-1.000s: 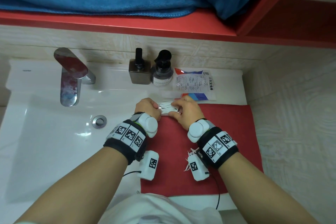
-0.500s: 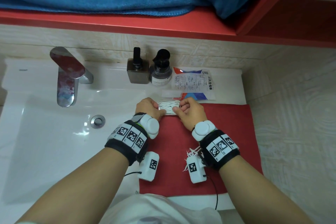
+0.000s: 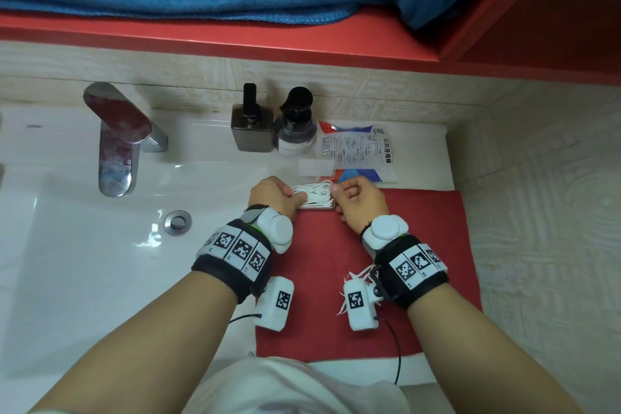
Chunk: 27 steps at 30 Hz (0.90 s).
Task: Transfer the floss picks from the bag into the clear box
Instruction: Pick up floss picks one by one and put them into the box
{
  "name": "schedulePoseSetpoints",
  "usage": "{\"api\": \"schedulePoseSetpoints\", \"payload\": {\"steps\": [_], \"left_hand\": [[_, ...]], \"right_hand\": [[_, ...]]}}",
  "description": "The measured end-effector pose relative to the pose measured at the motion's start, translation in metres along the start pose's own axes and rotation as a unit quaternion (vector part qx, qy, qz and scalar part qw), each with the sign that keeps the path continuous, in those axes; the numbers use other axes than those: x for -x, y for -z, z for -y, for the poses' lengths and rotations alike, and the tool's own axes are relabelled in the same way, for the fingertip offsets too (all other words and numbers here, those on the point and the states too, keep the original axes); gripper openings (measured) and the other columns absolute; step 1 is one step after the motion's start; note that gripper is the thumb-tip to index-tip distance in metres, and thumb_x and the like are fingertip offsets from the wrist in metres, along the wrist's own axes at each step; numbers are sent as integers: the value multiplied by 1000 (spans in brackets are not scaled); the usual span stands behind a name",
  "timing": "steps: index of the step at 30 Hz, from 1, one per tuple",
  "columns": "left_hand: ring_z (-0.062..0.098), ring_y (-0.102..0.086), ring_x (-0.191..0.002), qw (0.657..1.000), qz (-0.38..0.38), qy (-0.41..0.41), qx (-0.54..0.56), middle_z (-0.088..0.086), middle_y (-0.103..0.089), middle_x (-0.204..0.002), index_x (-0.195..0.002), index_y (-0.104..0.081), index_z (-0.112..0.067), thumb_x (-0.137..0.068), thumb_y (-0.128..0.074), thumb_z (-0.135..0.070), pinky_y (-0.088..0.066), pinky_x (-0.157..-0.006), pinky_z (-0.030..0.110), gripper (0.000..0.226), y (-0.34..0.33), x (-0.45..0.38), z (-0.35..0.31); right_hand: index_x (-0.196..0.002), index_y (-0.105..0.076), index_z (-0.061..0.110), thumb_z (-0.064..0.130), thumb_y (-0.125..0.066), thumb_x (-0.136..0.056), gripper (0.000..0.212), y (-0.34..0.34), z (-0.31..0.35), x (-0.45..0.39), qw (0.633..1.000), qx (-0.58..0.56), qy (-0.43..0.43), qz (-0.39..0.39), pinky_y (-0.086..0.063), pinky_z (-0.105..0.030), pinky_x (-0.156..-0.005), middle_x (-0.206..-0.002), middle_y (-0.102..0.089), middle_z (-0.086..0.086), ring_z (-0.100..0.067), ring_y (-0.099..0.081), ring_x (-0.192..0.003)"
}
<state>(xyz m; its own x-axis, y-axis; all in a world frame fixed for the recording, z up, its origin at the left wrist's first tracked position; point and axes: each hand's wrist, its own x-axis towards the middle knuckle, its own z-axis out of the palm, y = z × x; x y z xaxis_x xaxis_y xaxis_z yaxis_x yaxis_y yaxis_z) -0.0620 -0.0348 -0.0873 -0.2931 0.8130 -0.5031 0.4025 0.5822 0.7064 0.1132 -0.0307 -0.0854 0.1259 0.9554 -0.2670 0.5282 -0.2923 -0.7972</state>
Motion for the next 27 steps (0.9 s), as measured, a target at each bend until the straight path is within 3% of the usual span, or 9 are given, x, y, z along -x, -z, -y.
{"api": "schedulePoseSetpoints", "payload": {"steps": [5, 13, 17, 21, 27], "left_hand": [[23, -70, -55, 1000, 5, -7, 8, 8, -72, -69, -79, -56, -19, -80, -70, -37, -61, -67, 40, 23, -5, 13, -9], [26, -70, -62, 998, 48, -36, -24, 9, -70, -76, -76, -57, -21, -70, -79, -24, -61, -63, 40, 23, -44, 36, -13], [24, -70, -64, 996, 60, -45, -37, 7, -70, -75, -79, -57, -21, -67, -81, -22, -61, -64, 39, 26, -56, 43, -13], [24, -70, -59, 993, 84, -69, -36, 8, -70, -74, -82, -56, -20, -73, -79, -24, -60, -60, 34, 25, -63, 50, -12], [27, -70, -61, 994, 66, -69, -46, 7, -69, -77, -74, -56, -24, -74, -71, -26, -60, -64, 43, 16, -66, 54, -11]], "right_hand": [[-74, -59, 27, 55, -69, -76, 30, 4, -1, 0, 998, -27, -45, -41, -59, -49, -66, -73, -70, -1, -24, -70, -68], [-67, -60, 28, 46, -71, -76, 24, 26, -31, 21, 989, -33, -112, -95, -60, -46, -69, -72, -72, -1, -27, -70, -67], [-70, -64, 26, 41, -74, -70, 18, 34, -45, 28, 981, -63, -158, -88, -61, -46, -73, -75, -72, 0, -26, -71, -71], [-80, -64, 22, 24, -78, -78, 14, 41, -52, 42, 976, -101, -176, -80, -62, -40, -62, -80, -71, -6, -20, -65, -55], [-76, -63, 28, 29, -79, -71, 18, 41, -64, 48, 983, -81, -150, -71, -61, -48, -68, -78, -72, 1, -24, -71, -69]]}}
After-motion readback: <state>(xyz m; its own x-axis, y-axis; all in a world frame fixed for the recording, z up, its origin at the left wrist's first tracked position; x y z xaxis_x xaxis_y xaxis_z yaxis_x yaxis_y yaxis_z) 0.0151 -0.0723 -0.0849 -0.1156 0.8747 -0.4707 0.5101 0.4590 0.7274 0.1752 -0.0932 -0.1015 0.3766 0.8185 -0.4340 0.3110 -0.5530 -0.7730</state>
